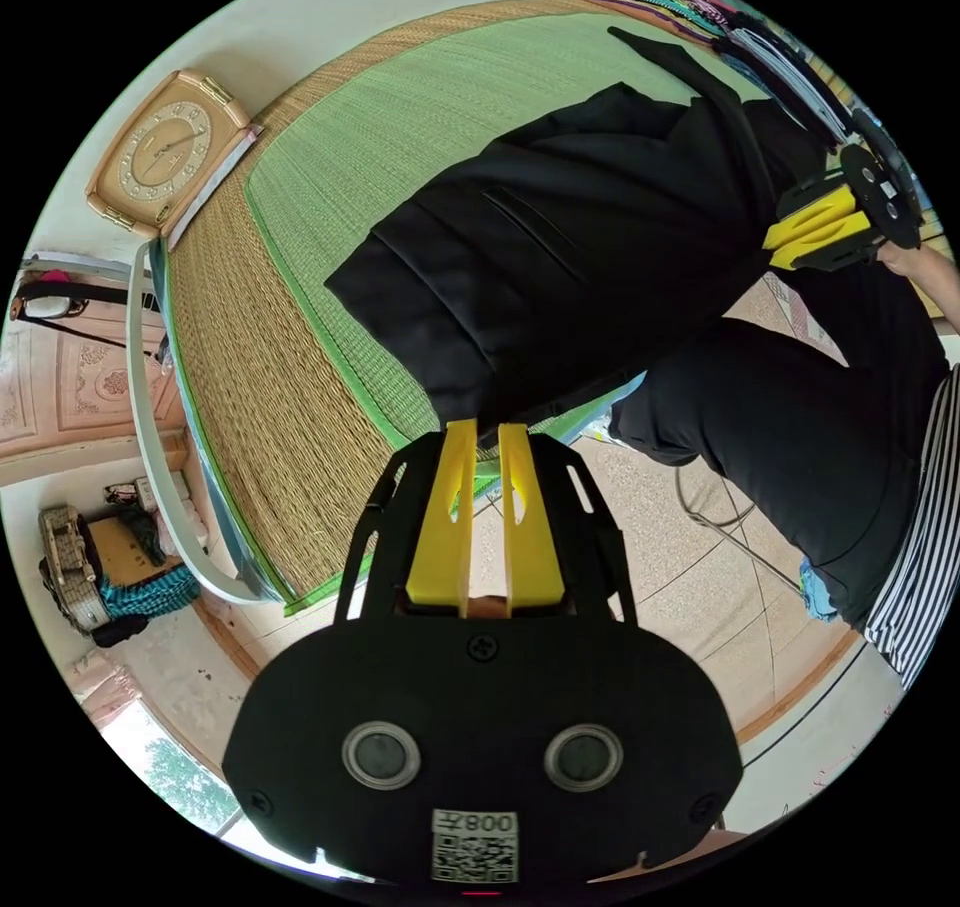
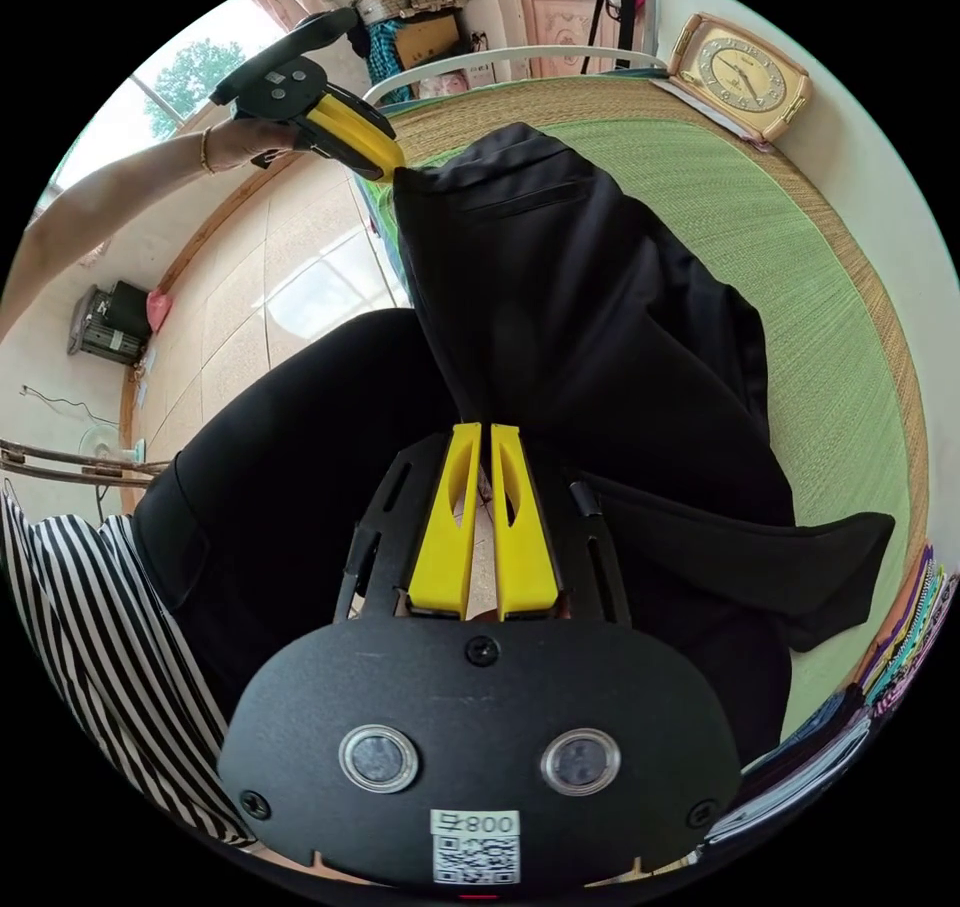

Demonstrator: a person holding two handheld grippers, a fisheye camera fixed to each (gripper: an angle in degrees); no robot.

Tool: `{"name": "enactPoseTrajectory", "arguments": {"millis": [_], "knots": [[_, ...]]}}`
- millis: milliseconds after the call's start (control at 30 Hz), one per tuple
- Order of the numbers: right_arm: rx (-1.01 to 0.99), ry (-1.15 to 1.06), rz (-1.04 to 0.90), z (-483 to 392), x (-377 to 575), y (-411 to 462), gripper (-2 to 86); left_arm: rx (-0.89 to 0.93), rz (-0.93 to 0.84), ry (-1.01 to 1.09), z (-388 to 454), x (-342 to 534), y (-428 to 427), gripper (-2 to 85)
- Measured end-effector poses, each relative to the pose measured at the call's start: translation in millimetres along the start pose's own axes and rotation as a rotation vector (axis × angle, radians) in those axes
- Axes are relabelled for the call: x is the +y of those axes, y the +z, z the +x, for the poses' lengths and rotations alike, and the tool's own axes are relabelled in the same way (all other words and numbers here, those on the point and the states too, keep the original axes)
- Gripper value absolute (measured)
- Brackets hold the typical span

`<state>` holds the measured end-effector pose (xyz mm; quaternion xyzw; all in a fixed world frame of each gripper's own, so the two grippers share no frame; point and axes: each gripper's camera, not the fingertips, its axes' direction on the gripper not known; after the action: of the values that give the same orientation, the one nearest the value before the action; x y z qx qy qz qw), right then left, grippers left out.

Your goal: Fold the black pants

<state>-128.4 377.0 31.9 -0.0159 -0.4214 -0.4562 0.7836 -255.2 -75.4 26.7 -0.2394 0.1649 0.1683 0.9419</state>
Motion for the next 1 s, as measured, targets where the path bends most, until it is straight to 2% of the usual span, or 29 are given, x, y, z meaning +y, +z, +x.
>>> {"name": "enactPoseTrajectory", "arguments": {"millis": [167, 267, 333, 400, 500, 700, 933, 1000], "knots": [[-0.016, 0.013, -0.003, 12.0, 4.7, 10.1, 1.9, 0.051, 0.011, -0.079, -13.3, 12.1, 20.6, 0.9], [-0.041, 0.02, 0.011, 20.5, 10.6, 11.9, 2.2, 0.017, 0.008, -0.132, -21.7, 26.3, 28.2, 0.7], [-0.046, 0.027, 0.019, 24.2, 14.5, 13.6, 2.3, 0.055, 0.055, -0.188, -28.8, 38.1, 29.2, 0.5], [-0.054, 0.046, 0.033, 29.2, 19.9, 15.2, 2.6, 0.197, 0.203, -0.26, -33.9, 49.3, 26.5, 0.4], [-0.096, 0.096, 0.059, 39.1, 28.0, 16.1, 2.8, 0.335, 0.33, -0.262, -22.2, 37.7, 38.0, 0.6], [-0.203, 0.179, 0.111, 58.3, 52.6, 5.7, 2.5, 0.33, 0.195, -0.247, -0.3, -6.4, 104.5, 0.3], [-0.139, 0.393, 0.238, 99.6, 109.1, -22.1, 0.5, 0.369, 0.264, -0.272, -14.8, -5.2, 121.8, 0.8], [-0.17, 0.484, 0.22, 125.6, 122.8, -13.0, 0.3, 0.457, 0.342, -0.251, -11.8, -15.2, 125.3, 2.1]]}}
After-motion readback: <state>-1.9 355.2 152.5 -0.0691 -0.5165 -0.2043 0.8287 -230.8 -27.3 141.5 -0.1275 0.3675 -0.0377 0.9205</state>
